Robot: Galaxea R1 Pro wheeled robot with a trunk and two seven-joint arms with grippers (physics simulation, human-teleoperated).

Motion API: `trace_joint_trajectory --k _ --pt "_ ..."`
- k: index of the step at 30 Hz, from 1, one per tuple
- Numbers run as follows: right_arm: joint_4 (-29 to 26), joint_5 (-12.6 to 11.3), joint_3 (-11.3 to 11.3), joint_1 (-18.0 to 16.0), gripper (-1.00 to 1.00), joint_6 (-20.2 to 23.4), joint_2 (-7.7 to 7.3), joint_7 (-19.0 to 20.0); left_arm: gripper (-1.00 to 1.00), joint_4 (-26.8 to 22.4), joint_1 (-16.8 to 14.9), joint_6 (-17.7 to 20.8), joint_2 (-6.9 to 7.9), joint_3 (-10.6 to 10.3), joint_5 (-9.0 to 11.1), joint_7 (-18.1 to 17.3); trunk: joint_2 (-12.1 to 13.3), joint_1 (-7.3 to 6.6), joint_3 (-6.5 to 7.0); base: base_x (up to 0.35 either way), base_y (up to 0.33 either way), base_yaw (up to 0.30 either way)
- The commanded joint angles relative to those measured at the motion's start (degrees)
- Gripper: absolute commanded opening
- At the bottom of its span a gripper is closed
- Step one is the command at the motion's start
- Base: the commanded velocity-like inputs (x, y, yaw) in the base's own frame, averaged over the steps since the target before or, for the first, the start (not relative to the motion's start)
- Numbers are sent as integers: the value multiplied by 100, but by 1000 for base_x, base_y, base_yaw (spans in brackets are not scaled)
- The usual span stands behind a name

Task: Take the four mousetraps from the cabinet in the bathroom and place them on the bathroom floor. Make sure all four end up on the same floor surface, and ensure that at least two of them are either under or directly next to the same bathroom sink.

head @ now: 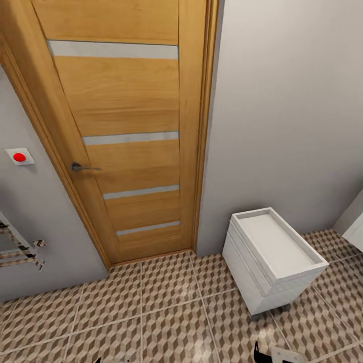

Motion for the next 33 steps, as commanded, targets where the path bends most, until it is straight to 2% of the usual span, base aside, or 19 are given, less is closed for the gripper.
trace_joint_trajectory --k 1,33 --pt "2 -44 44 -3 100 -17 -1 -10 100 26 -12 -35 -5 -50 58 1 -12 3 -11 0 0 254" --pt "3 -44 43 -3 100 -15 -1 -10 100 31 -12 -35 -60 -50 58 -1 -12 3 -11 0 0 254"
